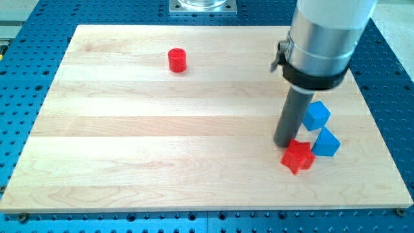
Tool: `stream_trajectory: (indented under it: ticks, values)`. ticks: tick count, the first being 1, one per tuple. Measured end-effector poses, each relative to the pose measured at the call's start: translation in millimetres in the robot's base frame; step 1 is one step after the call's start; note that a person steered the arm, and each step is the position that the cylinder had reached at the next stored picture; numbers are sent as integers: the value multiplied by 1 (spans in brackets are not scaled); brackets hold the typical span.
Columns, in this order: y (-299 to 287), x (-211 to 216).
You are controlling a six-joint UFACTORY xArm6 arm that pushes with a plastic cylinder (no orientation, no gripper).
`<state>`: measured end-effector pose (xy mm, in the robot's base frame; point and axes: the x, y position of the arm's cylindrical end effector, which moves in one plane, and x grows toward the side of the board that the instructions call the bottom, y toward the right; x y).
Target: Push the red star into the blue triangle
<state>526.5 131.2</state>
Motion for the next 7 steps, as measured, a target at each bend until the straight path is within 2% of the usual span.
stream_trajectory:
  ticks: [1, 2, 3, 4, 5, 6, 7]
  values:
    - [-5, 30]
    - [-8, 27]
    - [-37, 32]
    - [-51, 71]
    - [-33, 83]
    - [14, 79]
    - [35, 79]
